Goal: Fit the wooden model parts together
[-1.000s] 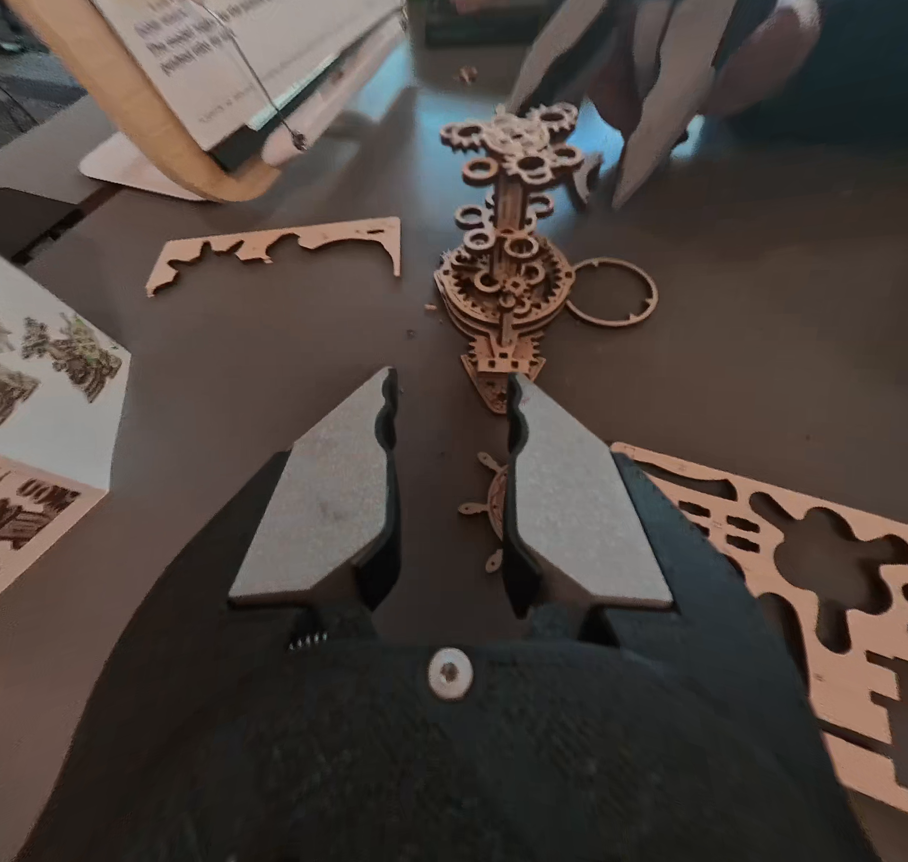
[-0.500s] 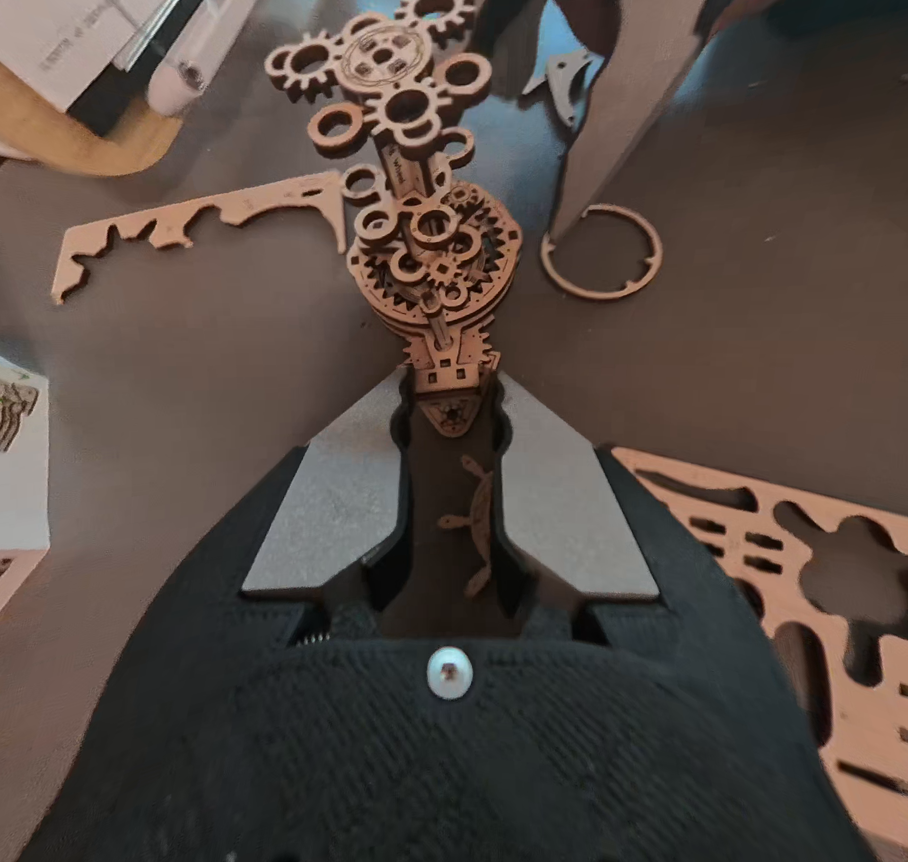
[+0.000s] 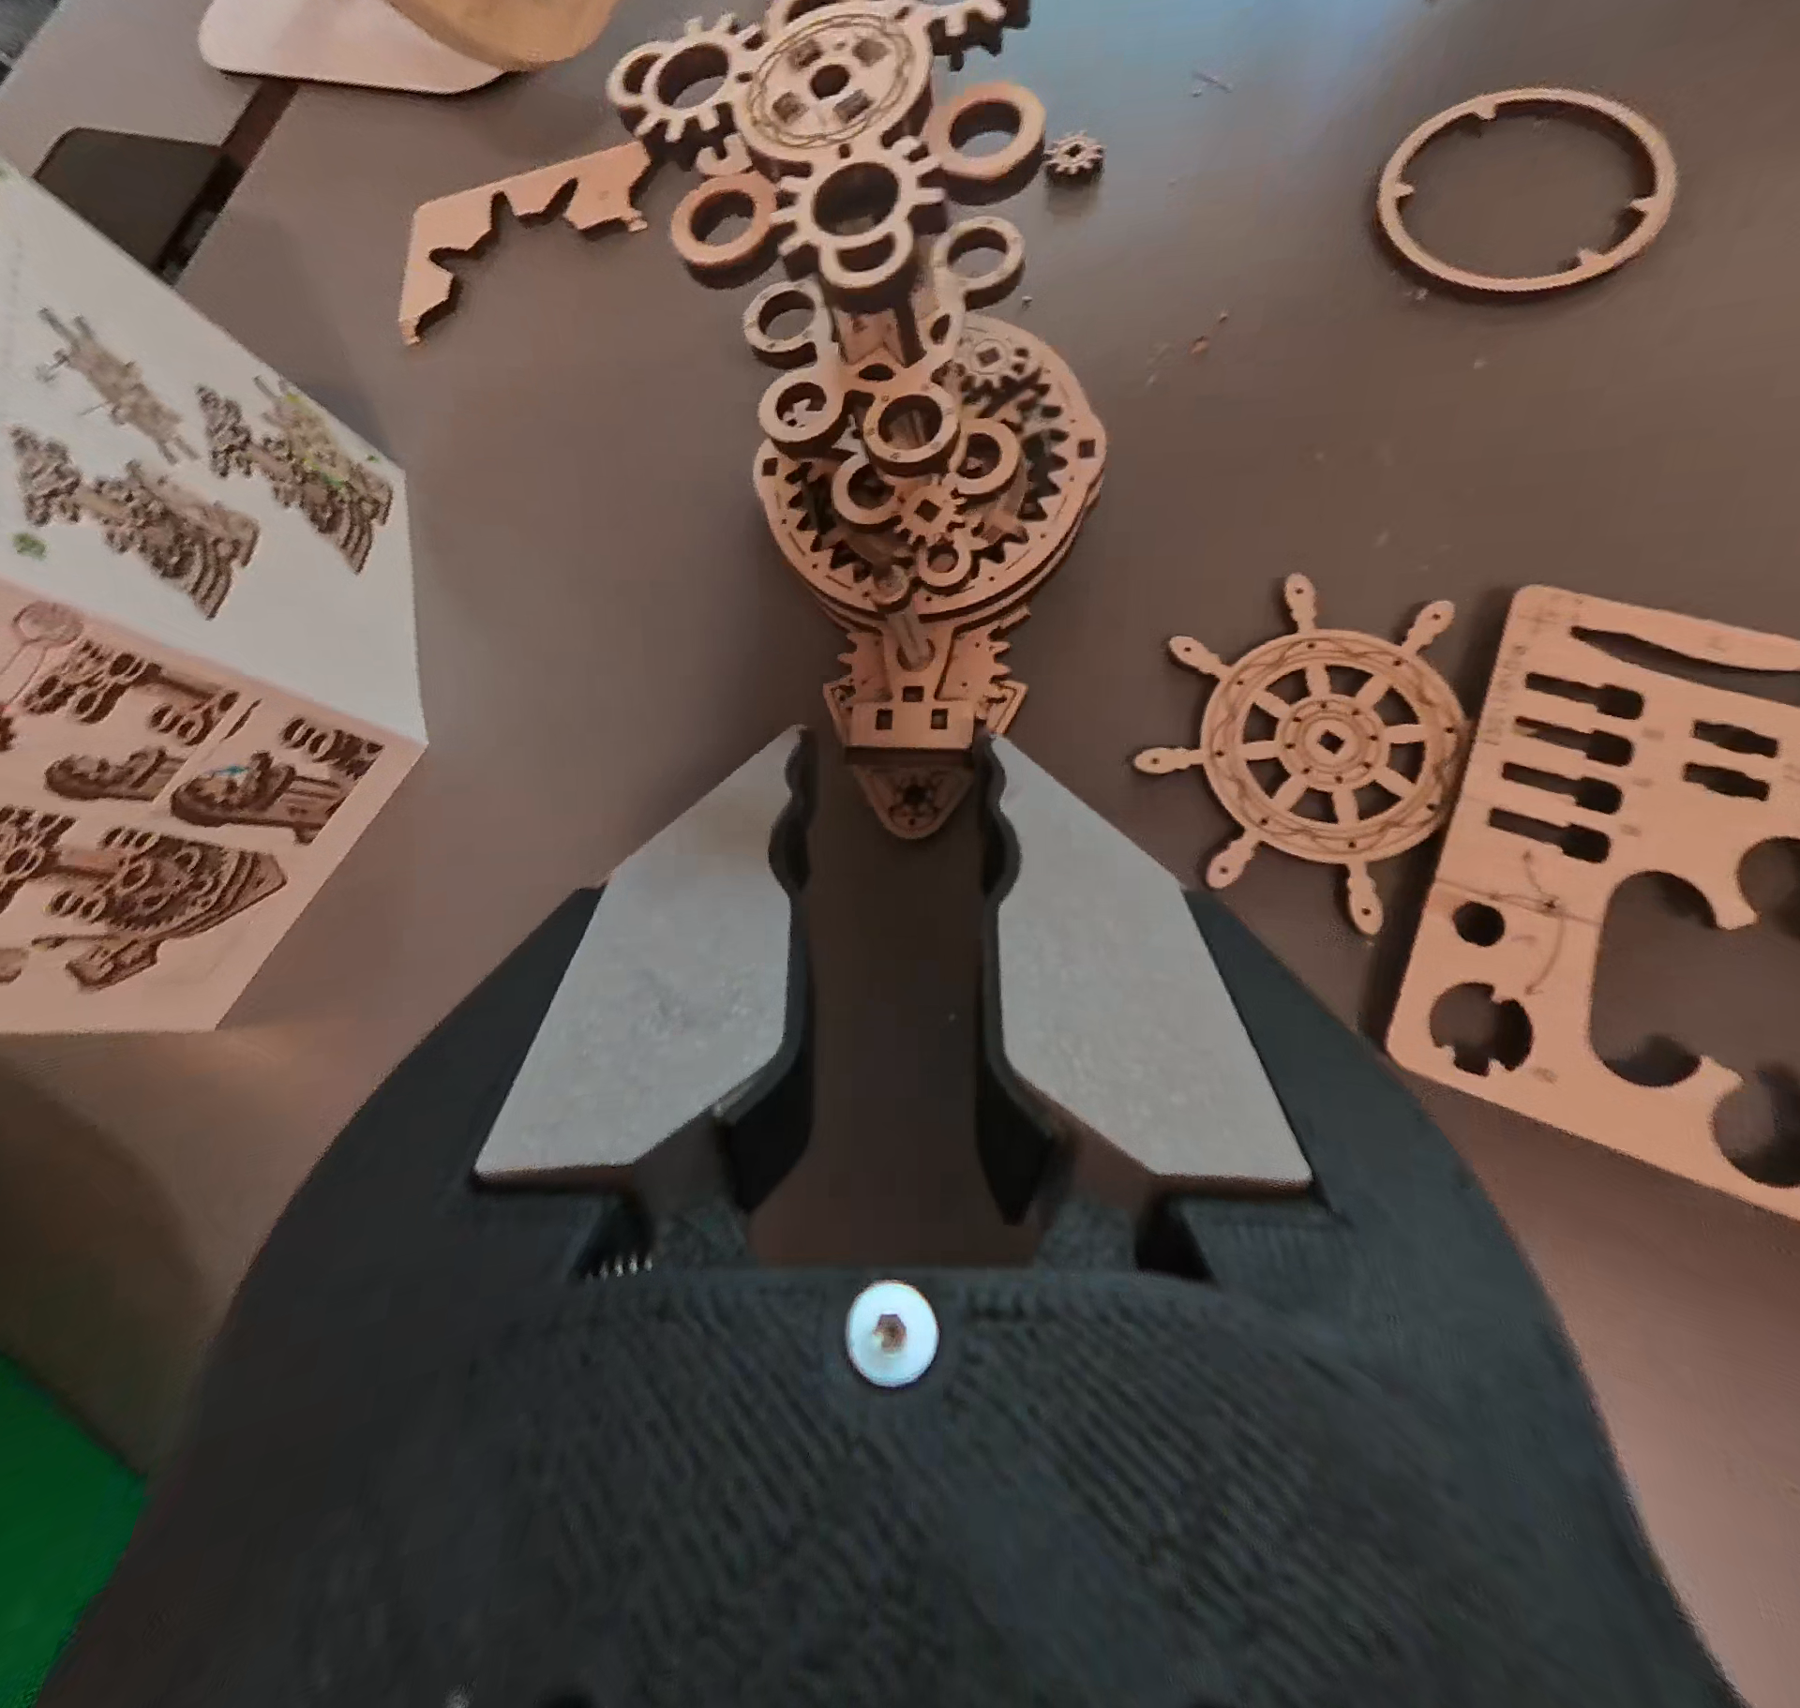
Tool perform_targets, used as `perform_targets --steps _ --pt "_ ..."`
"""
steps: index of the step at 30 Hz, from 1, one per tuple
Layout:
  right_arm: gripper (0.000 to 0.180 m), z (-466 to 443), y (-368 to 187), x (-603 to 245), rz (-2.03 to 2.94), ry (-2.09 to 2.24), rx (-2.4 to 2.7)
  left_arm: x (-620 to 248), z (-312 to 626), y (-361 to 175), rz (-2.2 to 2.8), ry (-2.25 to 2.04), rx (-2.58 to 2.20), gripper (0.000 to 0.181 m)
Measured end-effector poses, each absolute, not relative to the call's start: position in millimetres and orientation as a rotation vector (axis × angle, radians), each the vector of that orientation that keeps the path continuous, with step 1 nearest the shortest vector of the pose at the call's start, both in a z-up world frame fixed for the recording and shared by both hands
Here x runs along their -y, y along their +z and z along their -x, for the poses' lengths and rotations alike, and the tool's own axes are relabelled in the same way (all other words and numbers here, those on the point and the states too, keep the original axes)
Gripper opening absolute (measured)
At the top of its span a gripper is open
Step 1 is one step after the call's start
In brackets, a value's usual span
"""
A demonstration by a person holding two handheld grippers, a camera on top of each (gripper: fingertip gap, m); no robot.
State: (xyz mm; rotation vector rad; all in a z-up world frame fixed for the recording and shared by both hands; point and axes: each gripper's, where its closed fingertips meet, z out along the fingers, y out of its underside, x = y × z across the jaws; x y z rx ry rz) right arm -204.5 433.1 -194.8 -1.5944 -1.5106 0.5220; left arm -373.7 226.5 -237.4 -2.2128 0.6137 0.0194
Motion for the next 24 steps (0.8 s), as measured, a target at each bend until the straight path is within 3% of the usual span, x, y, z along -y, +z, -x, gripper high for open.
perform_targets --steps 7,15,17,20,24 --pt "0.071 200.6 -200.2 -449.1 1.626 0.392 1.453 -235.7 378.0 -230.1 2.19 0.092 -0.492 0.036" --pt "0.071 202.9 -207.8 -450.8 1.621 0.291 1.466 -240.1 358.0 -229.4 2.136 0.065 -0.542 0.047" --pt "0.071 204.2 -207.3 -448.4 1.615 0.295 1.471 -241.0 357.9 -237.6 2.18 0.089 -0.56 0.046" --pt "0.072 204.7 -207.7 -446.7 1.61 0.29 1.476 -243.0 358.2 -238.6 2.177 0.137 -0.573 0.024" --pt "0.071 204.3 -208.6 -446.1 1.618 0.303 1.479 -242.8 357.9 -238.3 2.175 0.134 -0.575 0.023"
